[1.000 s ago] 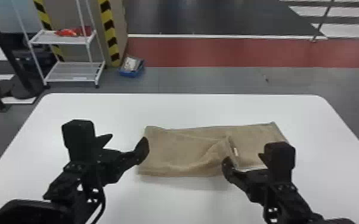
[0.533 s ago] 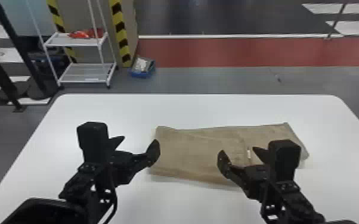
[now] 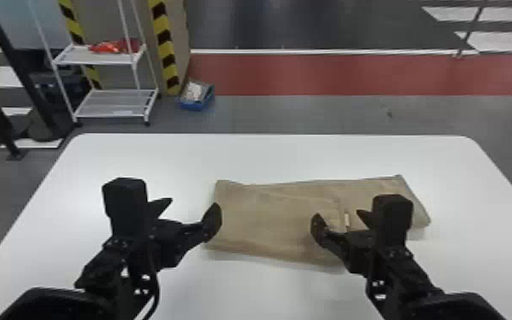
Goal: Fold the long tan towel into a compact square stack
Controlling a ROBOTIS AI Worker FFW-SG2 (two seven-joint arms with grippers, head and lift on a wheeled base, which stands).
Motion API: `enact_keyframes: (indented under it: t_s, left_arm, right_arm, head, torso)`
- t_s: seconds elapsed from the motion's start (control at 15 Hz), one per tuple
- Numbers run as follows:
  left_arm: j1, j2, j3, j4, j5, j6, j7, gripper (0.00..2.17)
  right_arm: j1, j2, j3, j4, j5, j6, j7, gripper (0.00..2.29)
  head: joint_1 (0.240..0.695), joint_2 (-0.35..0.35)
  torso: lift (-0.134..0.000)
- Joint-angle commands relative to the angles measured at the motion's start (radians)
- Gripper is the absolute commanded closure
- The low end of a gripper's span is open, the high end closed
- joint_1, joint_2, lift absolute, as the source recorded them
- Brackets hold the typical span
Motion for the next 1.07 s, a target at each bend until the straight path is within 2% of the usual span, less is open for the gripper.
enact_keyframes:
  t_s: [0.0, 0.2, 0.53, 0.67, 0.8, 0.93, 1.0]
  left_arm:
    - [0.001, 0.0, -0.001, 0.007, 0.0, -0.013, 0.0, 0.07]
    - [-0.001, 0.0, -0.007, 0.012, 0.0, -0.016, -0.003, 0.07]
    - [0.001, 0.0, 0.001, 0.012, 0.0, -0.016, -0.006, 0.07]
    - [0.001, 0.0, 0.001, 0.016, 0.0, -0.016, -0.008, 0.07]
    - [0.001, 0.0, -0.001, 0.018, 0.0, -0.016, -0.008, 0.07]
    - [0.001, 0.0, 0.001, 0.021, 0.0, -0.016, -0.008, 0.08]
    - [0.001, 0.0, 0.003, 0.022, 0.0, -0.02, -0.008, 0.08]
  right_arm:
    - [-0.002, 0.002, -0.011, 0.027, 0.0, -0.004, 0.013, 0.15]
    - [-0.02, 0.002, -0.012, 0.072, 0.003, -0.017, 0.022, 0.22]
    - [-0.017, 0.002, -0.012, 0.08, 0.0, -0.032, 0.037, 0.61]
    - [-0.011, 0.002, -0.011, 0.072, 0.0, -0.044, 0.036, 0.62]
    - [-0.007, 0.002, -0.009, 0.064, 0.0, -0.047, 0.037, 0.92]
    - [-0.005, 0.002, -0.009, 0.064, 0.0, -0.047, 0.037, 0.95]
    - [-0.004, 0.002, -0.011, 0.064, -0.002, -0.047, 0.036, 1.23]
  head:
    - [0.695, 0.007]
    - [0.695, 0.002]
    - [0.695, 0.001]
    - [0.695, 0.005]
    - [0.695, 0.006]
    - [0.695, 0.007]
    - [0.695, 0.007]
  torso:
    - [-0.122]
    - [-0.122]
    - [-0.122]
    - [-0.122]
    - [-0.122]
    - [-0.122]
    - [-0.122]
